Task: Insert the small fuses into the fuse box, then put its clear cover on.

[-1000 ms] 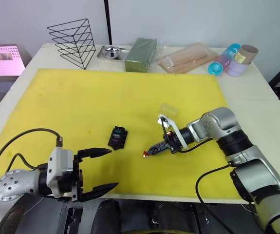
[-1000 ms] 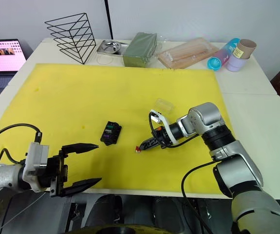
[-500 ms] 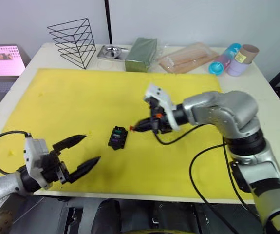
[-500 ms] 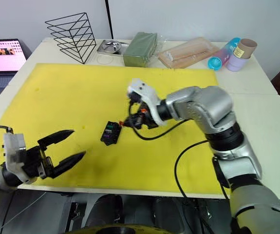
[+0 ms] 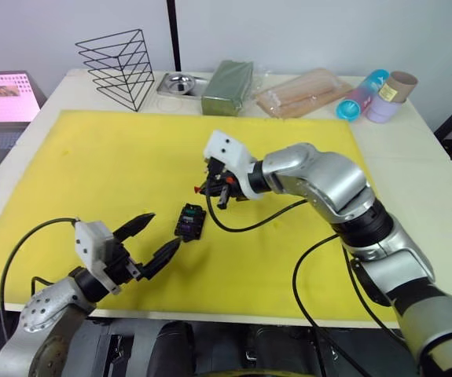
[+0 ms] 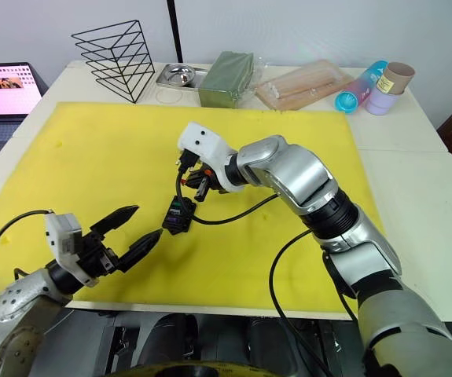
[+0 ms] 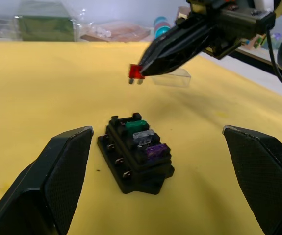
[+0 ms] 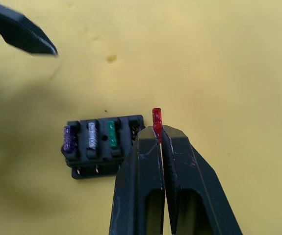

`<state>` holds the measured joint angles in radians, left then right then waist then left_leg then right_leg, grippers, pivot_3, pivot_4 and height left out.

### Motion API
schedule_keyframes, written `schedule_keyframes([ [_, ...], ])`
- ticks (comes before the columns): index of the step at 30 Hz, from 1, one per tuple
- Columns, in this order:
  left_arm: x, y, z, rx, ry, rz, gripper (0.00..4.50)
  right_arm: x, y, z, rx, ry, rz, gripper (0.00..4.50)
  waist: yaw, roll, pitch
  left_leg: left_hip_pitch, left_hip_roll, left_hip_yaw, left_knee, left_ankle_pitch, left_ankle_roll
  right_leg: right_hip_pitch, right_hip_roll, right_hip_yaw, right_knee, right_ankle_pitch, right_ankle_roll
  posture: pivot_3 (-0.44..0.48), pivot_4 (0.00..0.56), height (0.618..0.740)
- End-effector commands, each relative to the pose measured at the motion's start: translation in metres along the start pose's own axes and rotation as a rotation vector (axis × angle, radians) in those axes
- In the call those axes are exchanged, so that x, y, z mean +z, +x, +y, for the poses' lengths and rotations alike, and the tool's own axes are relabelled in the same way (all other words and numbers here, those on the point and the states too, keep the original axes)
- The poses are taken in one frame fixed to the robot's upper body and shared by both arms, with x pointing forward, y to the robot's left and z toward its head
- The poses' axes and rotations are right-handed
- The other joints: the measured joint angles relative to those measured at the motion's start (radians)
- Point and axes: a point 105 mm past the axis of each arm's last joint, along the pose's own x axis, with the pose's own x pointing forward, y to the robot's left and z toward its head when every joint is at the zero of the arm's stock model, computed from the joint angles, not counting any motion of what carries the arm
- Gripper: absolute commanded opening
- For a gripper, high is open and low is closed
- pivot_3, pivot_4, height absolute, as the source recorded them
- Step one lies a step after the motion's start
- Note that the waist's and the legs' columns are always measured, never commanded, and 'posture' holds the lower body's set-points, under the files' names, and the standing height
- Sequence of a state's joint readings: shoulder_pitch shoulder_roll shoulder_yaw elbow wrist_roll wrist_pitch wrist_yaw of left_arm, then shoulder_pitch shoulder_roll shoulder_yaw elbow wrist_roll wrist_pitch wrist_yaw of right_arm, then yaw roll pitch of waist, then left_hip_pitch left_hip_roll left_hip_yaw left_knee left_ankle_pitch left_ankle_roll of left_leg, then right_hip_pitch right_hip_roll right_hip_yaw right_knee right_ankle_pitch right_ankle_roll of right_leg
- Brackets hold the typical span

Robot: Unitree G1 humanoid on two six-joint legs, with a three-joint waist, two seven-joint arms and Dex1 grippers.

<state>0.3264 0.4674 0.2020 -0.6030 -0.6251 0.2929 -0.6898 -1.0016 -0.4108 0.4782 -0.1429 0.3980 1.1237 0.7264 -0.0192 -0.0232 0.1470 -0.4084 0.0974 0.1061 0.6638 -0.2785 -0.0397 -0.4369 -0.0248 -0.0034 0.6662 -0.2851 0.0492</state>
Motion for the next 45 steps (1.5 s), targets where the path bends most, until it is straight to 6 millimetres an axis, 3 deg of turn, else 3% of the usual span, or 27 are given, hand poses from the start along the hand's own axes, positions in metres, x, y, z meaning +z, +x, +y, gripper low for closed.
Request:
schedule_keyframes([
  [1, 0.003, 0.001, -0.005, -0.01, 0.061, -0.012, 4.5, 0.013, 0.001, 0.006, 0.015, -0.055, -0.03, 0.02, 0.0, 0.0, 0.0, 0.0, 0.0, 0.0, 0.0, 0.0, 0.0, 0.0, 0.0, 0.0, 0.0, 0.0, 0.0, 0.0, 0.15, 0.74],
  [12, 0.003, 0.003, -0.004, 0.018, 0.071, -0.03, 4.5, 0.006, 0.013, 0.009, 0.01, -0.091, -0.001, 0.02, 0.002, 0.0, 0.0, 0.0, 0.0, 0.0, 0.0, 0.0, 0.0, 0.0, 0.0, 0.0, 0.0, 0.0, 0.0, 0.0, 0.15, 0.74],
  [45, 0.004, 0.004, -0.003, 0.023, 0.09, -0.023, 4.5, -0.011, 0.022, 0.008, 0.003, -0.075, 0.049, 0.02, 0.002, 0.0, 0.0, 0.0, 0.0, 0.0, 0.0, 0.0, 0.0, 0.0, 0.0, 0.0, 0.0, 0.0, 0.0, 0.0, 0.15, 0.74],
])
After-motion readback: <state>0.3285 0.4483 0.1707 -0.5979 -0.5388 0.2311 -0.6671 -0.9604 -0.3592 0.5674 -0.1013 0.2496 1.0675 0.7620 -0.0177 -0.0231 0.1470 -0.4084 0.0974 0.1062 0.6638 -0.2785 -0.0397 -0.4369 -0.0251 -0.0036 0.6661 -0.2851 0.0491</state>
